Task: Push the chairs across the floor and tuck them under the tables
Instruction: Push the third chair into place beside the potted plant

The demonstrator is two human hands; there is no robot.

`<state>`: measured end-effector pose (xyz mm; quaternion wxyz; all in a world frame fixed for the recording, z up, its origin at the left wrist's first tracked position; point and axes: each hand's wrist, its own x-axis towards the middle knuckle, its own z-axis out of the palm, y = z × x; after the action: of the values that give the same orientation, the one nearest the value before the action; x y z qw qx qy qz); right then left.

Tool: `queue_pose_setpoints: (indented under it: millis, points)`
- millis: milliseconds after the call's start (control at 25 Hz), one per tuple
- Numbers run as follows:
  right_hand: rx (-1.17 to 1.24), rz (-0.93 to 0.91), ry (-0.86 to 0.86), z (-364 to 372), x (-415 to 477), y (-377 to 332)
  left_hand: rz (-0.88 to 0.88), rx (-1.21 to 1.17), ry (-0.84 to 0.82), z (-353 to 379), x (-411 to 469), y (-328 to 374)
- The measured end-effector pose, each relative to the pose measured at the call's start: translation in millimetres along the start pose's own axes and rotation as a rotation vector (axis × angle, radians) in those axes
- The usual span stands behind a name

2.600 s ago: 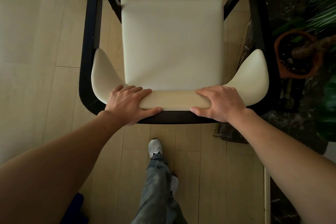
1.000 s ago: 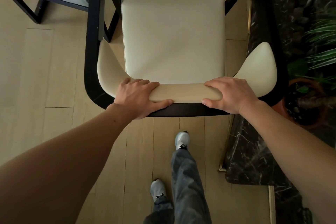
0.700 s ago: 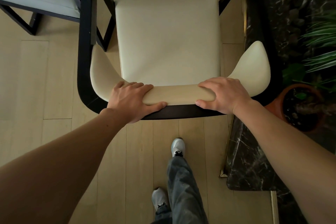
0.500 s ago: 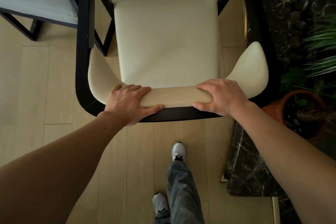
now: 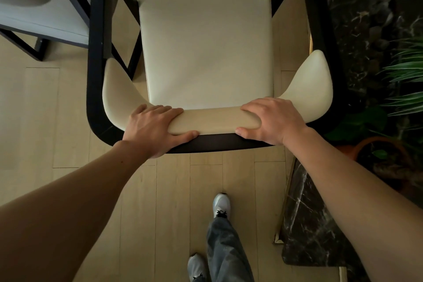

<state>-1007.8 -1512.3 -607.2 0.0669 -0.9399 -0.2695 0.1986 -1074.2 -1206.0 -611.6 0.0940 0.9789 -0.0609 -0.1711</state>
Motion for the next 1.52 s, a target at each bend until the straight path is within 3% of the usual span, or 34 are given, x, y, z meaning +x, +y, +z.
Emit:
queue_pose_setpoints:
  millis: [1520]
  points:
    - [-0.007,-0.056,0.011,-83,194,68,0.003,-0.01,-0.047,-84,193,-64]
